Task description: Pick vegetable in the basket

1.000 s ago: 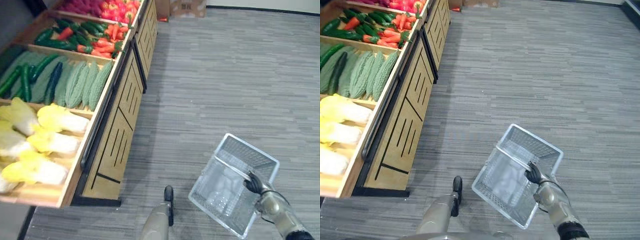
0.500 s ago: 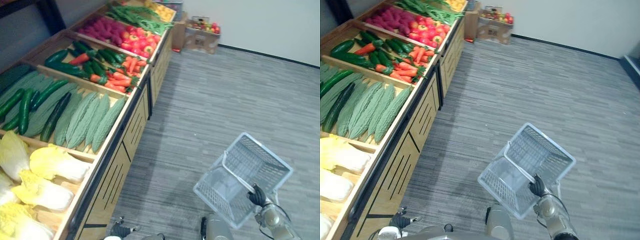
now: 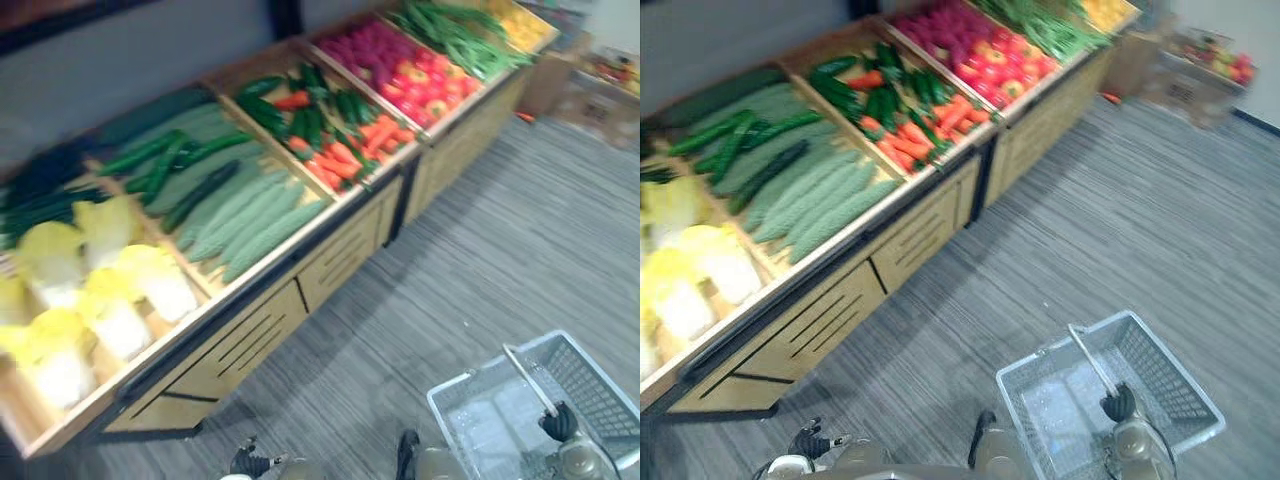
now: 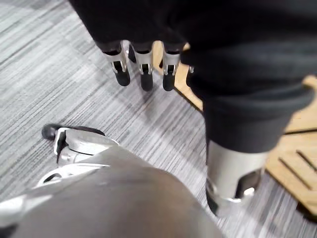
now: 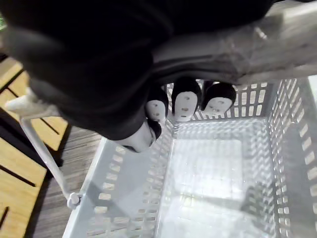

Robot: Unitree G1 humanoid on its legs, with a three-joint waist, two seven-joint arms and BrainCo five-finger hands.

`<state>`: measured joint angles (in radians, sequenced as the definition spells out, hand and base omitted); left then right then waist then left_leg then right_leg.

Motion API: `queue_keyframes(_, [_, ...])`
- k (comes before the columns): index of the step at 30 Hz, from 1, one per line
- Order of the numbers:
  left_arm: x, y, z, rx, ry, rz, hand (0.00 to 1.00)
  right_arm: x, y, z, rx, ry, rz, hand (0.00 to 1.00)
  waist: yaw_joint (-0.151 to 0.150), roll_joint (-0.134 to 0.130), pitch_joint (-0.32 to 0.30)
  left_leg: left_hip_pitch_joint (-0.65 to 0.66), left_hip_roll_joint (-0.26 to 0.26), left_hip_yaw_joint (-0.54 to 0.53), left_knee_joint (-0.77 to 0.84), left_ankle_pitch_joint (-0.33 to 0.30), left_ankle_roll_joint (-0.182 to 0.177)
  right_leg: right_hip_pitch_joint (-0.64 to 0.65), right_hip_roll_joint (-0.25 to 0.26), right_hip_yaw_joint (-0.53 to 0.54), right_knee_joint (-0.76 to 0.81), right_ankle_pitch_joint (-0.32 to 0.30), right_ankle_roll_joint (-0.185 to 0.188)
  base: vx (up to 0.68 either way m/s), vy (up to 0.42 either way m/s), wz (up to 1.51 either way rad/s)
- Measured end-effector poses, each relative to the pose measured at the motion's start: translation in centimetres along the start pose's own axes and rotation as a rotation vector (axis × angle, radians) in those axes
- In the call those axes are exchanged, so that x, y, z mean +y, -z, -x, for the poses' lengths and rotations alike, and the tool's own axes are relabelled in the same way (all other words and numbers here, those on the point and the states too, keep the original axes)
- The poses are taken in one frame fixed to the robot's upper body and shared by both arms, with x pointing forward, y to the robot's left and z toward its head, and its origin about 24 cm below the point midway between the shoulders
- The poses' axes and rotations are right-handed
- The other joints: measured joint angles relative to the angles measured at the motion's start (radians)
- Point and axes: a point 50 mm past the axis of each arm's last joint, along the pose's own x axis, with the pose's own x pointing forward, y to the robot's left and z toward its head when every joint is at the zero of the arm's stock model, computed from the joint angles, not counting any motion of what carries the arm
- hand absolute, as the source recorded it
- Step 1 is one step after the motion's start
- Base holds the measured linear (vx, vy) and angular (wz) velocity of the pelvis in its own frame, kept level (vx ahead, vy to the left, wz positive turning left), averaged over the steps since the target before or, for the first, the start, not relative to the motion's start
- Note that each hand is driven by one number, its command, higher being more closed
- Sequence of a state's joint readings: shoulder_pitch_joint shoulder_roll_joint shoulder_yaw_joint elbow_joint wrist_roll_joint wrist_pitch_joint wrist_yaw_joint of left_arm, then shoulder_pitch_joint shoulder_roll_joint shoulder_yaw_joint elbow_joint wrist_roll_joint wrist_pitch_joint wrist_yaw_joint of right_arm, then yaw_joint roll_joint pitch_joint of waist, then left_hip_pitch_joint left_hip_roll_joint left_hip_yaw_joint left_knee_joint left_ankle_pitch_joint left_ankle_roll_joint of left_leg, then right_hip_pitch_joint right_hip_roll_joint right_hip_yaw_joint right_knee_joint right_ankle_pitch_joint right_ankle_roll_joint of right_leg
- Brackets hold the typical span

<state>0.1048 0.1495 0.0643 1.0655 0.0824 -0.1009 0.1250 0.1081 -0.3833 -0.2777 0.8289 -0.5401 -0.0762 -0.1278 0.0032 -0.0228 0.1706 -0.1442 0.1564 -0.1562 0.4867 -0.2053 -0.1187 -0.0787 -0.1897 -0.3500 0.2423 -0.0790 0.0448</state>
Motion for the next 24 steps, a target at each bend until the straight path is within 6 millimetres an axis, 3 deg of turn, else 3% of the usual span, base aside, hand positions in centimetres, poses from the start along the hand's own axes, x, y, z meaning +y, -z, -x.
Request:
queue_keyframes(1, [0.0,-0.1,0.0,-0.004,-0.004,0.001,0.00,-0.3,-0.1,-0.2,-0.002,0.014,-0.013,1.00,0.003,0.008,0.001,-0.029,0.022,0.136,-0.038,0.026,0.011,0.033,-0.010,-0.055,-0.034,0.000,0.001,0.06,-0.109,1.29])
queue_keyframes(2, [-0.1,-0.2,0.0,-0.009,-0.004,0.005,0.00,-0.9,-0.5,-0.3,-0.019,0.038,-0.036,1.00,0.001,0.025,0.001,-0.054,0.039,0.257,-0.100,0.106,0.021,0.051,-0.010,-0.109,-0.070,-0.004,0.014,0.02,-0.040,1.10])
queue_keyframes(3, [-0.4,-0.2,0.0,-0.008,0.001,0.009,0.00,-1.2,-0.5,-0.4,-0.022,0.052,-0.043,1.00,0.001,0.041,0.000,-0.066,0.044,0.299,-0.135,0.169,0.023,0.055,-0.006,-0.131,-0.081,-0.005,0.028,-0.02,0.044,1.05])
queue_keyframes(4, [-0.9,-0.1,0.1,-0.001,0.011,0.018,0.00,-1.5,-0.4,-0.5,-0.015,0.067,-0.059,1.00,-0.001,0.062,0.000,-0.068,0.043,0.364,-0.196,0.193,0.024,0.058,-0.002,-0.166,-0.091,-0.006,0.042,-0.02,0.121,1.02])
queue_keyframes(6, [-1.3,0.2,0.2,0.014,0.020,0.024,0.00,-1.2,0.0,-0.3,0.003,0.059,-0.062,1.00,0.002,0.075,-0.008,-0.026,0.011,0.379,-0.357,0.198,0.031,0.066,-0.009,-0.218,-0.115,0.001,0.066,-0.01,0.162,0.94])
queue_keyframes(8, [-0.8,0.7,0.2,0.038,0.001,0.047,0.00,-0.6,-0.6,-0.4,-0.011,0.044,-0.078,1.00,0.022,0.061,-0.012,-0.021,-0.037,0.360,-0.453,0.256,0.064,0.069,-0.022,-0.247,-0.156,0.032,0.096,-0.01,0.159,0.55])
queue_keyframes(11, [-0.7,1.1,0.3,0.053,-0.005,0.053,0.00,-0.3,-1.1,-0.5,-0.028,0.029,-0.067,1.00,0.031,0.055,-0.010,-0.010,-0.081,0.328,-0.502,0.284,0.078,0.101,-0.042,-0.276,-0.194,0.051,0.120,0.04,0.133,0.49])
queue_keyframes(16, [-0.4,1.8,0.5,0.076,-0.008,0.041,0.00,0.5,-2.3,-0.9,-0.046,-0.008,-0.076,1.00,0.036,0.045,-0.008,0.002,-0.110,0.299,-0.512,0.283,0.079,0.124,-0.065,-0.305,-0.180,0.052,0.126,0.06,0.045,0.25])
queue_keyframes(19, [-0.5,2.4,0.6,0.101,-0.001,0.038,0.00,1.5,-1.6,-0.7,-0.011,-0.035,-0.080,1.00,0.029,0.034,-0.004,0.049,-0.128,0.286,-0.536,0.248,0.099,0.123,-0.126,-0.298,-0.031,0.016,0.124,0.07,0.058,0.23])
queue_keyframes(20, [-0.5,2.5,0.6,0.103,0.001,0.036,0.00,1.9,-1.1,-0.5,0.010,-0.052,-0.071,1.00,0.028,0.036,-0.005,0.079,-0.126,0.289,-0.537,0.240,0.105,0.095,-0.168,-0.270,0.109,0.018,0.122,0.06,0.111,0.19])
queue_keyframes(21, [0.1,2.6,0.6,0.105,-0.010,0.029,0.00,2.8,-1.0,-0.3,0.027,-0.074,-0.079,1.00,0.029,0.019,-0.003,0.110,-0.128,0.289,-0.542,0.233,0.111,0.041,-0.209,-0.210,0.263,0.040,0.089,0.09,0.132,0.13])
queue_keyframes(22, [0.5,2.7,0.6,0.104,-0.018,0.024,0.00,3.2,-1.1,-0.2,0.028,-0.085,-0.088,1.00,0.030,0.013,-0.001,0.120,-0.127,0.284,-0.542,0.228,0.115,0.011,-0.220,-0.166,0.329,0.063,0.056,0.13,0.094,0.08])
queue_keyframes(23, [1.6,2.7,0.6,0.097,-0.039,0.013,0.00,4.3,-1.4,0.0,0.029,-0.106,-0.113,1.00,0.028,0.003,0.002,0.135,-0.123,0.265,-0.530,0.215,0.124,-0.058,-0.214,-0.052,0.439,0.096,0.028,0.13,0.033,0.16])
queue_keyframes(24, [1.9,2.6,0.5,0.093,-0.046,0.009,0.00,4.9,-1.4,0.2,0.034,-0.120,-0.126,1.00,0.024,-0.003,0.005,0.131,-0.119,0.250,-0.524,0.210,0.129,-0.085,-0.198,-0.009,0.470,0.077,0.036,0.17,-0.010,0.38])
